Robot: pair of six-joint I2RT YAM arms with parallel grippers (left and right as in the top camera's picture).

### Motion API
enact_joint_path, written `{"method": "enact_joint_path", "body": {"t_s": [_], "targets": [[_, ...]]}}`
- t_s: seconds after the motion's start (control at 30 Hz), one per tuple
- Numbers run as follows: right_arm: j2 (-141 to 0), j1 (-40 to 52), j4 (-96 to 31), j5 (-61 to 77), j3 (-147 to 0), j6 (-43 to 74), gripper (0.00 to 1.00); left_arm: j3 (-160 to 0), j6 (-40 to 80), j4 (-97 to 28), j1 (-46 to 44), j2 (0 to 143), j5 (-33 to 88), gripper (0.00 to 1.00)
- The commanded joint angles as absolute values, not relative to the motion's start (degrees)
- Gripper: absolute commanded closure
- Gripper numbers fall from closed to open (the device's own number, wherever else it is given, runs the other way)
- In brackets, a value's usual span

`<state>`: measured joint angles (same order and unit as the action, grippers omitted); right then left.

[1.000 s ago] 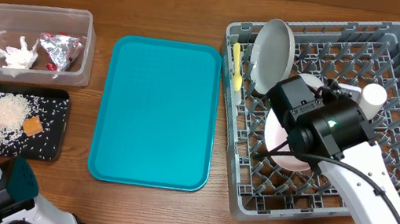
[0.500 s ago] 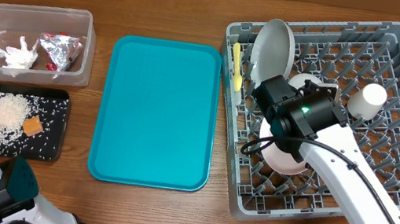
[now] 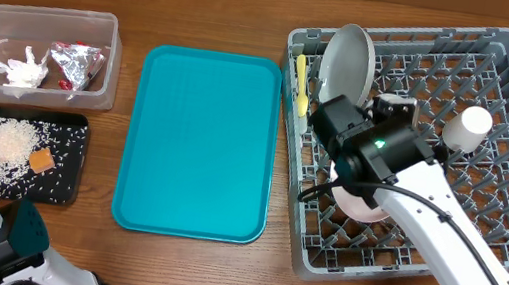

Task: Sort waste into correct bins and load items into the dishwasher rack
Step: 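Lower the plate upright into the rack's middle and open the right gripper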

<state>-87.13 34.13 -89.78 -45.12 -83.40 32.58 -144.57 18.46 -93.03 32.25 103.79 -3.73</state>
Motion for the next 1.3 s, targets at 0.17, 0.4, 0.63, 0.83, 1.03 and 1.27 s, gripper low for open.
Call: {"method": "enact_joint_path", "body": {"t_s": [0.17, 0.4, 0.63, 0.83, 1.03, 1.27], "targets": [[-84.4, 25.1, -87.1, -40.5, -95.9, 36.5, 0.0, -144.4, 18.2, -92.9, 32.2, 104.4, -4.4, 0.0], [-83.2, 4.8, -85.5, -21.0, -97.0, 31.0, 0.84, -144.4, 18.2, -92.9, 32.2, 104.4, -4.4, 0.0], [-85.1, -7.2, -86.0, 3.1, -93.8, 20.4, 0.96, -144.4, 18.2, -92.9, 32.2, 104.4, -4.4, 0.0], [-85.2, -5.5, -82.5, 6.1, -86.8, 19.3, 0.96, -144.4, 18.2, -92.9, 32.2, 104.4, -4.4, 0.0], [-85.3, -4.4, -78.1, 7.9, -80.6, 19.2, 0.96, -144.4, 18.2, -92.9, 32.2, 104.4, -4.4, 0.0], [-85.1, -4.4, -76.9, 21.3, -80.6, 11.3, 0.96, -144.4, 18.2, -92.9, 32.2, 104.4, -4.4, 0.0]]}}
